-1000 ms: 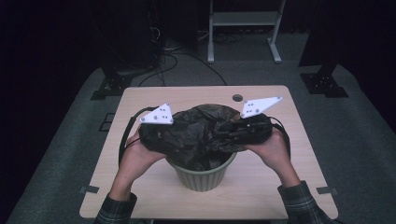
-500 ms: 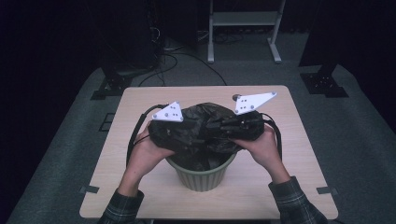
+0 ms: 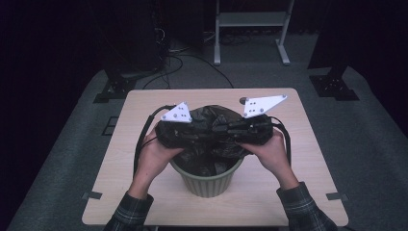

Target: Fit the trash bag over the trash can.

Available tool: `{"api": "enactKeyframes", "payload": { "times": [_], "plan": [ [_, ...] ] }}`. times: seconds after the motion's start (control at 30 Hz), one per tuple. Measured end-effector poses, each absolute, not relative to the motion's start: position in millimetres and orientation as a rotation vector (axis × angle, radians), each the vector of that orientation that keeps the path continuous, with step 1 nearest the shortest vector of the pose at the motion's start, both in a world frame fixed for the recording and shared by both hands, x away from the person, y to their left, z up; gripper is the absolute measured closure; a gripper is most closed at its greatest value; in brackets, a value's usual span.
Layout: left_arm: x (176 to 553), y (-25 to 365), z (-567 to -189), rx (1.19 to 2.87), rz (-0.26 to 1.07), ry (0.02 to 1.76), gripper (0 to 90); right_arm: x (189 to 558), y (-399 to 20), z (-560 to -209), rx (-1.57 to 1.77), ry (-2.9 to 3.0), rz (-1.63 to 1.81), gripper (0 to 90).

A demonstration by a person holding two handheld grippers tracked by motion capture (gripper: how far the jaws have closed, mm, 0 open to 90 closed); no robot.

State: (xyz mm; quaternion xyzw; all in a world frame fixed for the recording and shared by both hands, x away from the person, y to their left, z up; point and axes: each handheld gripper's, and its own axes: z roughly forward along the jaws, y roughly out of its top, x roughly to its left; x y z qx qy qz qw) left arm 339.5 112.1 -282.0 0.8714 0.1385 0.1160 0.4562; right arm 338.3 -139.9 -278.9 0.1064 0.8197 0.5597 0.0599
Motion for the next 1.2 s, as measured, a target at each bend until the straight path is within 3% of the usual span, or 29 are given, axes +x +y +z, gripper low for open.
{"api": "enactKeyframes", "payload": {
  "times": [0.03,0.07,0.13,0.17,0.2,0.23,0.3,0.4,0.57,0.63,0.73,0.8,0.9,1.2],
  "plan": [
    [340.2,113.1,-281.7,2.146,0.277,0.346,82.8,337.6,-140.7,-278.7,0.319,2.479,1.695,89.8],
    [340.9,116.0,-280.6,2.130,0.276,0.366,90.0,336.2,-143.4,-278.9,0.321,2.476,1.700,88.9],
    [341.7,118.6,-279.5,2.122,0.273,0.380,90.0,335.4,-147.0,-279.7,0.328,2.465,1.694,78.5],
    [342.5,121.4,-278.4,2.109,0.270,0.389,90.0,335.4,-147.0,-279.7,0.328,2.465,1.694,78.5],
    [343.6,126.9,-276.1,2.090,0.275,0.408,90.0,333.9,-155.6,-282.1,0.351,2.458,1.699,68.7],
    [344.2,129.5,-275.3,2.083,0.278,0.414,90.0,333.0,-159.3,-283.0,0.363,2.453,1.701,65.2],
    [345.0,131.8,-274.5,2.079,0.277,0.416,90.0,332.1,-164.8,-284.4,0.371,2.444,1.702,63.3],
    [347.9,137.5,-273.5,2.062,0.272,0.432,90.0,327.6,-185.7,-289.7,0.406,2.432,1.715,52.6],
    [349.4,139.5,-272.7,2.049,0.269,0.438,90.0,322.8,-191.7,-295.9,0.389,2.470,1.702,46.7],
    [350.2,140.0,-272.5,2.044,0.264,0.441,90.0,321.9,-189.5,-299.3,0.404,2.491,1.628,47.7],
    [350.7,141.6,-271.7,2.036,0.259,0.443,90.0,323.0,-187.8,-303.2,0.440,2.492,1.545,58.8],
    [350.5,143.2,-271.0,2.028,0.257,0.444,90.0,324.3,-188.3,-305.5,0.451,2.498,1.523,74.9],
    [350.8,146.4,-269.4,2.020,0.256,0.451,90.0,325.6,-190.1,-307.7,0.447,2.509,1.530,89.1],
    [356.4,162.3,-264.5,1.972,0.267,0.508,90.0,306.7,-195.3,-307.6,0.332,2.590,1.600,89.5]
  ]
}}
